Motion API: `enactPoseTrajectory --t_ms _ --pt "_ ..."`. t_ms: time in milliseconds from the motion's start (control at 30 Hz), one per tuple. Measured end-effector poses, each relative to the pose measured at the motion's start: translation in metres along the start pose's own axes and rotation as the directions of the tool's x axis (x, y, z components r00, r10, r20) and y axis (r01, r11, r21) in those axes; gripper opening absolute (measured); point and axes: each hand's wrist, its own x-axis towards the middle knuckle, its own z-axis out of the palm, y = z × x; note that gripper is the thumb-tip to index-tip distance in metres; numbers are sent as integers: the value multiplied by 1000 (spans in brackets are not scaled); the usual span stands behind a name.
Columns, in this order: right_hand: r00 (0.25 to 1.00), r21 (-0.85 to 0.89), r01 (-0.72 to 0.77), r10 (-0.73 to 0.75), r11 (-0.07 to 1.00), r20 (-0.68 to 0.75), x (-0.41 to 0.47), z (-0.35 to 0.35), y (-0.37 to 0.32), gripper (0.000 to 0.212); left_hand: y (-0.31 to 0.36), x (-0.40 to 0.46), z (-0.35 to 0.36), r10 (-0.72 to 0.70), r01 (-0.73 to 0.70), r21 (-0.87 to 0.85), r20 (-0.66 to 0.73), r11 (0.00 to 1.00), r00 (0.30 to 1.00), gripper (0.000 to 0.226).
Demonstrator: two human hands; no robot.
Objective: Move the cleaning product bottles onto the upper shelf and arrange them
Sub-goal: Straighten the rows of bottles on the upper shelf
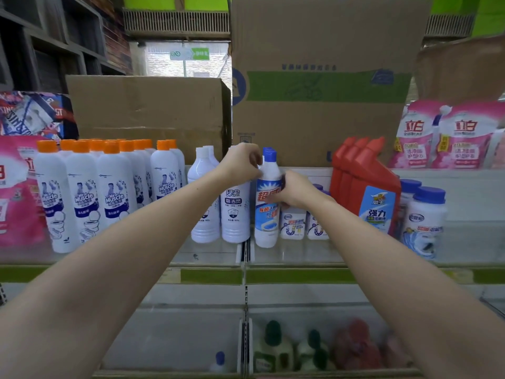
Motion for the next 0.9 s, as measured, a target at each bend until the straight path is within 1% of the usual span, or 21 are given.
enactPoseTrajectory --t_ms 67,133,200,267,333,400,467,567,633,700,767,833,900 --pt "999 -20 -10 10 1000 40 1 -10 7 36 11 0 -2 22 -22 -3 -2 1000 1000 13" --pt "999 -57 -24 26 998 34 2 -19 16 33 25 -3 1 71 -72 29 32 997 997 10" --pt "999 -184 -33 32 982 -6 2 -26 25 21 37 -5 12 141 -150 125 83 981 987 12" --pt "997 -361 -54 34 931 -62 2 -32 37 10 43 -7 28 175 -205 189 165 960 971 13" --pt "996 -472 -74 39 879 -83 2 -36 47 9 48 -8 47 173 -230 233 240 945 955 6" --pt "995 -546 -86 47 833 -86 4 -37 55 8 53 -10 64 158 -230 246 282 942 946 10" --pt "996 -599 -82 49 796 -70 6 -36 61 14 58 -8 79 108 -199 278 311 940 944 6" --pt "994 -648 -89 111 756 -6 5 -33 62 23 63 -4 100 19 -158 385 340 909 940 16" --pt "992 -657 -85 124 749 13 6 -32 65 26 65 -5 112 -28 -155 490 346 858 938 25" --pt "994 -642 -80 108 762 5 6 -32 72 33 61 -7 125 -27 -148 559 293 816 956 31" --pt "997 -624 -72 78 778 -17 5 -32 79 46 56 -9 136 -35 -116 590 238 799 971 37" --pt "999 -610 -50 36 791 -35 3 -30 86 53 55 -11 143 -32 -96 597 201 797 979 45" --pt "998 -598 -32 -6 801 -62 3 -25 92 55 54 -11 147 -30 -82 578 181 812 983 52"
